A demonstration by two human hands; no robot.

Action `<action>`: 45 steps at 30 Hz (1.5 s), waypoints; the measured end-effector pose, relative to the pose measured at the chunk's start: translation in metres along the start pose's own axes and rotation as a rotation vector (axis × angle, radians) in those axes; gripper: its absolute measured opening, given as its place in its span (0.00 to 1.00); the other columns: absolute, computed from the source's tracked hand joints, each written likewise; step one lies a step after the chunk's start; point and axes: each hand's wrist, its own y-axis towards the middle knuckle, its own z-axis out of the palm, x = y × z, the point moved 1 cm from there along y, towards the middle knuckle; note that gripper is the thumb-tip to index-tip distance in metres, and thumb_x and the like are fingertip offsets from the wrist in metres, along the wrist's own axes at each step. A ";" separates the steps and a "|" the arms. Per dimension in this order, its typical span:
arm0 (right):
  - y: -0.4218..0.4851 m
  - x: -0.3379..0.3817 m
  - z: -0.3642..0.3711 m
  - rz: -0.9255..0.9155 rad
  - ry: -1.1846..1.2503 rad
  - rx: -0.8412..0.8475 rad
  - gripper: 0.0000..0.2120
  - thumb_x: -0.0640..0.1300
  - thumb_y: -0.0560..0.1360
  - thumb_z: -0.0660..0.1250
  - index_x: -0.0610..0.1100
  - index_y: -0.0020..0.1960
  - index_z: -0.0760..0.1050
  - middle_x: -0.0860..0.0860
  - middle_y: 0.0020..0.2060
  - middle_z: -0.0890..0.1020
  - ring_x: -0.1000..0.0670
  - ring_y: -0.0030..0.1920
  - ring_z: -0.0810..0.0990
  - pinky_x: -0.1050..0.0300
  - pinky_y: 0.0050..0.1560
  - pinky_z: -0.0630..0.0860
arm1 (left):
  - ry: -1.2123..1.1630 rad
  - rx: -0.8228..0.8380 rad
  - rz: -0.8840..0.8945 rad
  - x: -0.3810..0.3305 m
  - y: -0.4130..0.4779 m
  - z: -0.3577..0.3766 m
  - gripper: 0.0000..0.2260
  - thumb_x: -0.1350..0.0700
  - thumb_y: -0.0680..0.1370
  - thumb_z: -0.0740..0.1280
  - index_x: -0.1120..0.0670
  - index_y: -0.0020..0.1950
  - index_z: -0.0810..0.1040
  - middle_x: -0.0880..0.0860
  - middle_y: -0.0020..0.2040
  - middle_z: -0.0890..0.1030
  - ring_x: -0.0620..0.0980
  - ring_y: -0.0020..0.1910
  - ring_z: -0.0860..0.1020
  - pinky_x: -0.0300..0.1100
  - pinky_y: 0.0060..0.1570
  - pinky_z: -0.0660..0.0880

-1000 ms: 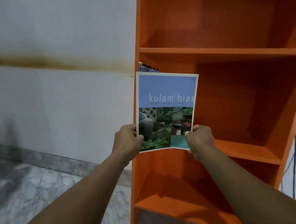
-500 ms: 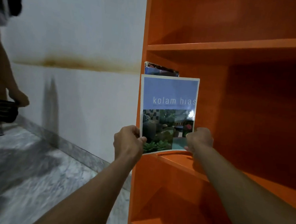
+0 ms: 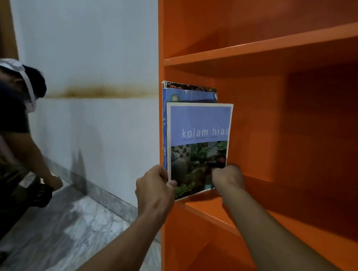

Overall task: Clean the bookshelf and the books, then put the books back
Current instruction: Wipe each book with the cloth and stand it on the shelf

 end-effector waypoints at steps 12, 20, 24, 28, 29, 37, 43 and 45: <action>-0.006 -0.001 0.017 -0.061 0.063 0.050 0.10 0.42 0.78 0.66 0.41 0.59 0.77 0.42 0.53 0.81 0.38 0.53 0.79 0.52 0.47 0.74 | -0.013 -0.013 -0.063 0.001 0.004 0.004 0.08 0.56 0.74 0.75 0.54 0.43 0.76 0.53 0.43 0.80 0.51 0.46 0.78 0.37 0.34 0.68; -0.013 -0.002 0.009 -0.063 0.036 0.086 0.10 0.40 0.77 0.66 0.41 0.58 0.77 0.43 0.51 0.81 0.41 0.51 0.80 0.54 0.43 0.73 | 0.021 -0.010 -0.076 0.008 0.010 0.008 0.09 0.51 0.73 0.75 0.55 0.42 0.79 0.53 0.41 0.82 0.53 0.43 0.82 0.38 0.33 0.72; -0.016 -0.001 0.004 -0.064 0.028 0.094 0.10 0.40 0.78 0.66 0.41 0.58 0.76 0.43 0.51 0.81 0.42 0.51 0.80 0.53 0.42 0.75 | 0.034 0.013 -0.057 0.005 0.006 0.007 0.09 0.51 0.73 0.75 0.55 0.42 0.79 0.54 0.41 0.82 0.54 0.44 0.82 0.40 0.37 0.74; -0.019 0.000 0.002 -0.069 0.013 0.084 0.09 0.40 0.78 0.67 0.41 0.57 0.76 0.43 0.50 0.81 0.43 0.49 0.80 0.55 0.38 0.74 | 0.044 0.016 -0.060 0.003 0.004 0.003 0.09 0.51 0.74 0.74 0.56 0.44 0.78 0.54 0.42 0.81 0.53 0.44 0.81 0.39 0.36 0.72; -0.020 0.000 0.002 -0.068 0.008 0.082 0.08 0.40 0.78 0.67 0.41 0.57 0.76 0.44 0.50 0.81 0.43 0.49 0.80 0.53 0.40 0.76 | 0.052 0.018 -0.062 0.002 0.003 0.003 0.09 0.51 0.74 0.74 0.55 0.45 0.78 0.54 0.43 0.82 0.53 0.44 0.81 0.39 0.35 0.71; -0.036 0.005 -0.003 -0.091 -0.076 0.056 0.08 0.41 0.77 0.68 0.43 0.56 0.75 0.46 0.47 0.80 0.46 0.47 0.81 0.56 0.42 0.78 | 0.097 0.032 -0.034 -0.002 -0.003 -0.012 0.08 0.51 0.77 0.71 0.54 0.47 0.76 0.53 0.43 0.80 0.51 0.42 0.79 0.41 0.37 0.72; -0.074 0.014 -0.011 -0.168 -0.282 0.009 0.12 0.42 0.79 0.65 0.42 0.61 0.75 0.47 0.48 0.79 0.47 0.45 0.76 0.56 0.39 0.71 | 0.187 0.074 0.021 0.009 -0.013 -0.042 0.08 0.49 0.78 0.69 0.53 0.48 0.77 0.52 0.44 0.81 0.50 0.40 0.78 0.41 0.38 0.73; -0.092 0.018 -0.007 -0.178 -0.325 -0.024 0.11 0.43 0.78 0.66 0.43 0.60 0.76 0.47 0.49 0.80 0.45 0.46 0.78 0.54 0.43 0.74 | 0.221 0.116 0.042 0.020 -0.020 -0.057 0.09 0.48 0.79 0.68 0.53 0.50 0.77 0.51 0.43 0.79 0.48 0.39 0.77 0.41 0.37 0.71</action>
